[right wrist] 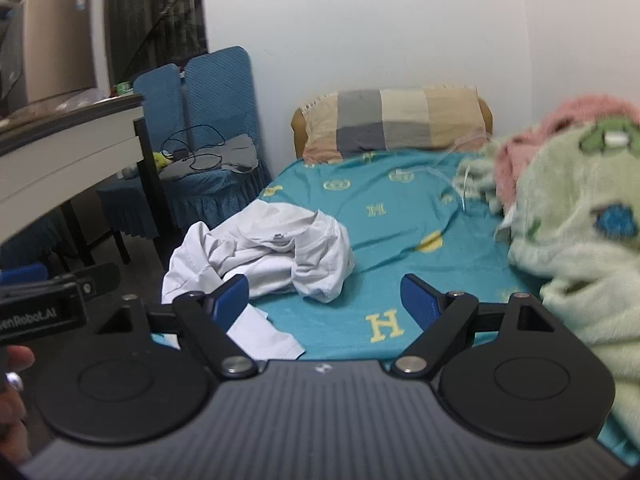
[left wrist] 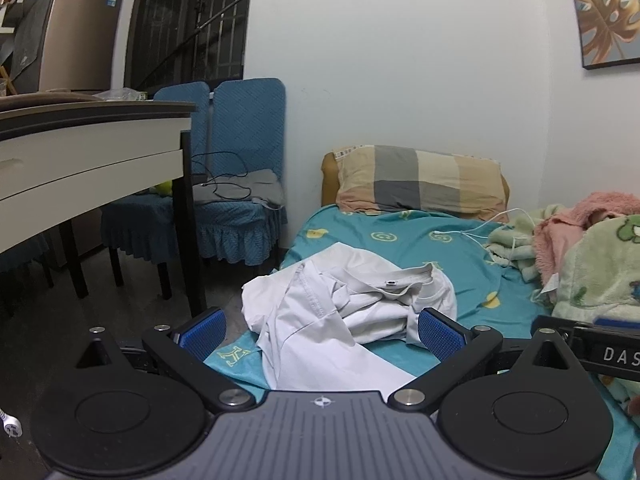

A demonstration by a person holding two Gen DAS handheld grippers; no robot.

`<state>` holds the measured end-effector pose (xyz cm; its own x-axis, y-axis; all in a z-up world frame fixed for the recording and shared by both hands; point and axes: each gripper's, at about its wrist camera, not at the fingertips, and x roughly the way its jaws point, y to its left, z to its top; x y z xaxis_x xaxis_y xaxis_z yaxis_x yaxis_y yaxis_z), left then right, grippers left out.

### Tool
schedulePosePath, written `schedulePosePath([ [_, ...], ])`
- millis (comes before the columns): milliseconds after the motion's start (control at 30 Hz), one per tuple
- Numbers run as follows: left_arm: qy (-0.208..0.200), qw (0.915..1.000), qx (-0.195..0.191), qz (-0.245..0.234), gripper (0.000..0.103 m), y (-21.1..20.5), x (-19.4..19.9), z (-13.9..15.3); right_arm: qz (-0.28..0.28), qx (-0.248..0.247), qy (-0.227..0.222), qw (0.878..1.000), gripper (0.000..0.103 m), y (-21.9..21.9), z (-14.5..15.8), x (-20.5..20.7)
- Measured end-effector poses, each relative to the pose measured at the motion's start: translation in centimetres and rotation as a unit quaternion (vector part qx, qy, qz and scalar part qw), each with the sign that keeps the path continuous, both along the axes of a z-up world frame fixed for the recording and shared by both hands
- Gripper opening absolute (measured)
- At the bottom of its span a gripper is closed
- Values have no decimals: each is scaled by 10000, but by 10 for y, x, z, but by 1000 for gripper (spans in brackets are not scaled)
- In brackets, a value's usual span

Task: Fold clothes
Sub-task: 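Move both tools toward the crumpled white T-shirt on the bed, then grasp the white T-shirt hem with the left gripper while the right gripper approaches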

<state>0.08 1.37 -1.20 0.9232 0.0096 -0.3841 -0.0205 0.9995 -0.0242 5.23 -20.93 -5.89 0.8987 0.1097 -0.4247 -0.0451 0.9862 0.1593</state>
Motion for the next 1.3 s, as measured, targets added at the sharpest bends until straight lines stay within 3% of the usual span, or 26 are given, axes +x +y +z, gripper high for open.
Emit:
schedulePosePath([
  [133,-33,10000,-2,32,103,5,0,1,-206,287,247,9991,85,2,-1,-1],
  [400,-167,9999,-3,-38,103,21,-7,3,-447,1099,254,9926,85,32,37,-5],
  [567,-44,9999,-34,-144,102,32,-2,-6,-322,719,235,9966,85,25,50,1],
  [767,261,9986,-172,-415,98,24,23,-22,-617,876,624,9923,85,-9,31,9],
  [967,345,9975,-234,-572,93,-14,107,-24,-714,989,473,9914,85,-35,19,14],
  [1033,355,9976,-88,-582,92,-34,146,-24,-786,985,412,9912,85,-46,14,18],
  [1200,757,9969,-15,-226,81,-60,254,-35,-997,1148,510,9871,85,-79,-5,34],
  [1300,1074,9941,115,21,75,-62,295,-52,-1068,1472,679,9810,85,-98,-23,50],
])
